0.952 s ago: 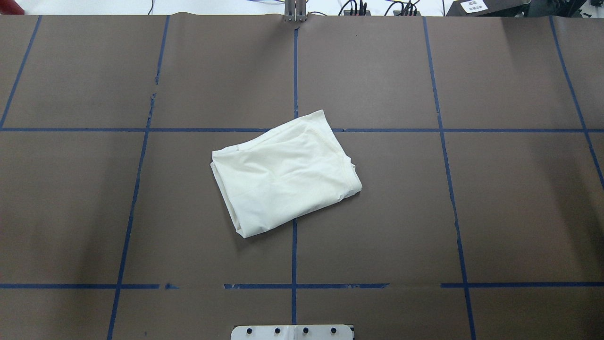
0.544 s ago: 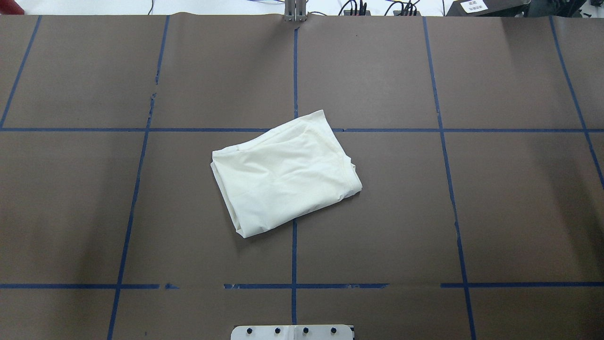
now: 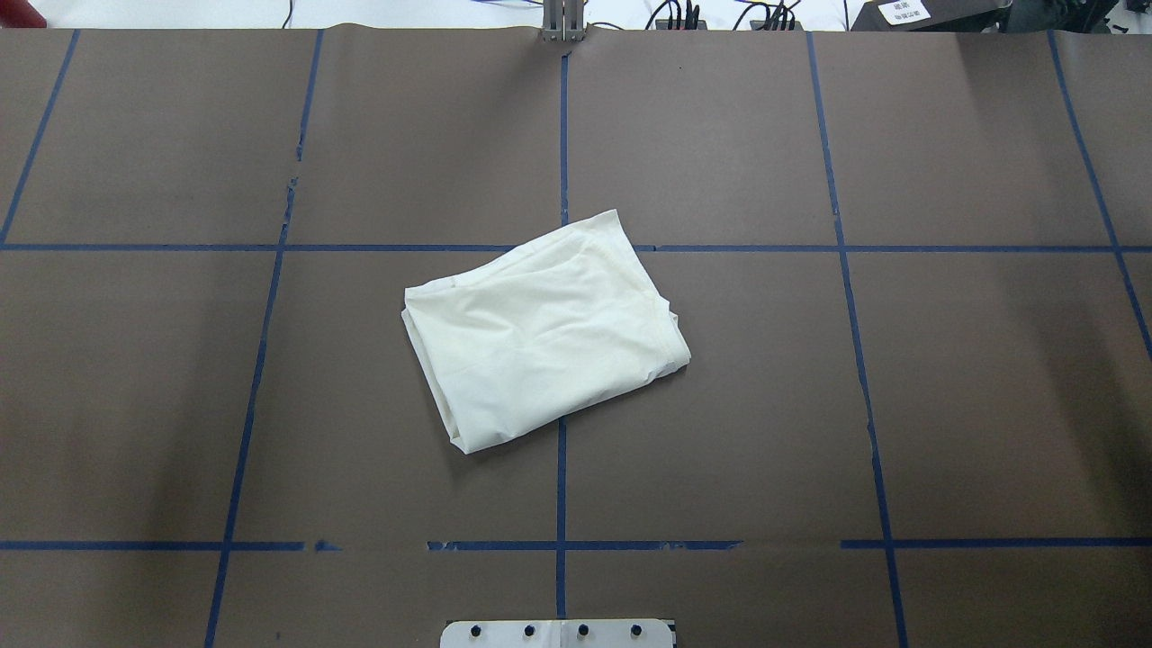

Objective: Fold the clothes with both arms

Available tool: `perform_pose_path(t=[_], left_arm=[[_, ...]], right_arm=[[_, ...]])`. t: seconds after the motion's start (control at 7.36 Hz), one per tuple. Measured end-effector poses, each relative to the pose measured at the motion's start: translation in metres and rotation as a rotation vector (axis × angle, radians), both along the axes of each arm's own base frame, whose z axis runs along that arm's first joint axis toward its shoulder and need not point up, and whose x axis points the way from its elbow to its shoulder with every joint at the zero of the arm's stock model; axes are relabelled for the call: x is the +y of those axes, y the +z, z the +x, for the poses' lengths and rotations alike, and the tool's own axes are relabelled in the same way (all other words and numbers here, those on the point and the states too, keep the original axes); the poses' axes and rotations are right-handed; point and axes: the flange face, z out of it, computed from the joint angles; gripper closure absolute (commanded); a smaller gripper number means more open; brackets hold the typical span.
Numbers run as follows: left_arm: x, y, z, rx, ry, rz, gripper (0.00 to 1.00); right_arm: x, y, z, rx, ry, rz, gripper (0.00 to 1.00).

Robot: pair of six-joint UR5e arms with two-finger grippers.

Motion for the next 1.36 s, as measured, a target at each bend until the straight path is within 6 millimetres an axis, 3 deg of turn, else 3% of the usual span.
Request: perform_pose_path(t=[0.95, 1.36], left_arm=[[-0.005, -0.013, 0.004, 0.083, -0.092, -0.086, 0.0], [-0.004, -0.015, -0.012, 0.082, -0.124, -0.075, 0.0]], right_arm=[[0.0, 0.0, 0.0, -0.004, -0.004, 0.003, 0.0], [0.0, 0.001, 0.0, -0.001, -0.004, 0.002, 0.0]])
